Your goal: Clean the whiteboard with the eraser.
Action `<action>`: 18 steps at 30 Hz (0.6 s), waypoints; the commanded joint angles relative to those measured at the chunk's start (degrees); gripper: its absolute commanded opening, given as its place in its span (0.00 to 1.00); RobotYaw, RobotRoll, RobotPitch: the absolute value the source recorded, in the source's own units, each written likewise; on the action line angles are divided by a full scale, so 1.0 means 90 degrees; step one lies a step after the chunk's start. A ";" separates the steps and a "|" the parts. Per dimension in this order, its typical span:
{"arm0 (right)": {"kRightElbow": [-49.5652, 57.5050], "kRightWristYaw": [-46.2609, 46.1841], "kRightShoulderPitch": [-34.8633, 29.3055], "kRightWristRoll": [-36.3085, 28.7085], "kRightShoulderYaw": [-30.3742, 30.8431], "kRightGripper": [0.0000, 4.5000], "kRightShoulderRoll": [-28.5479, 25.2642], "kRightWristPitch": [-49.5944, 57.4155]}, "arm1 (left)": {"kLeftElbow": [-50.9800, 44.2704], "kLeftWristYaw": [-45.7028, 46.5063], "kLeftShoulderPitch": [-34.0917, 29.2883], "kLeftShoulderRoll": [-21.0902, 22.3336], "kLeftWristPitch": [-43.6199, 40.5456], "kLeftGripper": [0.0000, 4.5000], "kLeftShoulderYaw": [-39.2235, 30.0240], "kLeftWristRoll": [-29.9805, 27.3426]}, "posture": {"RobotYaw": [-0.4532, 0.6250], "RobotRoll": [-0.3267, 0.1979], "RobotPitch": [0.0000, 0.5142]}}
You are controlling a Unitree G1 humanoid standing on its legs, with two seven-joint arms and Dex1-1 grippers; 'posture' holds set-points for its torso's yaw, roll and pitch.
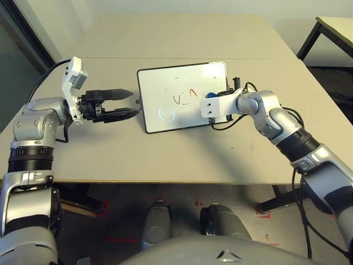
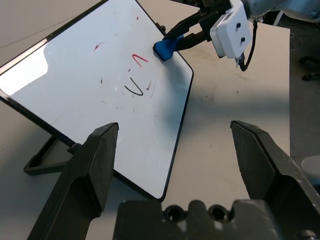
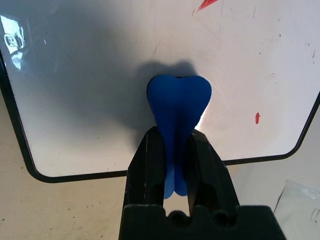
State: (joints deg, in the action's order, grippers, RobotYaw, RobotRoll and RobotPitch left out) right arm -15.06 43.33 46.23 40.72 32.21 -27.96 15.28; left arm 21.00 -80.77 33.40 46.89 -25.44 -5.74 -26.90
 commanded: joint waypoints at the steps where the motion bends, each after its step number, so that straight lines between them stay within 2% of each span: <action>1: -0.0188 -0.0004 0.0176 0.0026 -0.0025 0.08 0.0223 0.0060 | 0.0032 -0.0063 0.0116 0.0000 0.0068 1.00 0.0057 0.0056 | 0.61 0.62 0.06; 11: -0.0653 -0.0150 0.0736 0.0065 0.0166 0.08 0.1156 -0.0038 | -0.0100 -0.0035 0.0024 0.0089 0.0015 1.00 -0.0019 0.0002 | 0.63 0.62 0.05; 18: -0.1113 -0.0330 0.0908 0.0113 0.0263 0.08 0.1582 -0.0171 | -0.0186 0.0021 -0.0036 0.0107 -0.0006 1.00 -0.0065 -0.0033 | 0.64 0.62 0.04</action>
State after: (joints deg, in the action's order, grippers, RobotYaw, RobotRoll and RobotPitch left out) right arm -23.04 40.83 53.69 41.34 33.39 -14.31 14.22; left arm 20.81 -80.65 33.29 47.49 -25.25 -6.09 -26.97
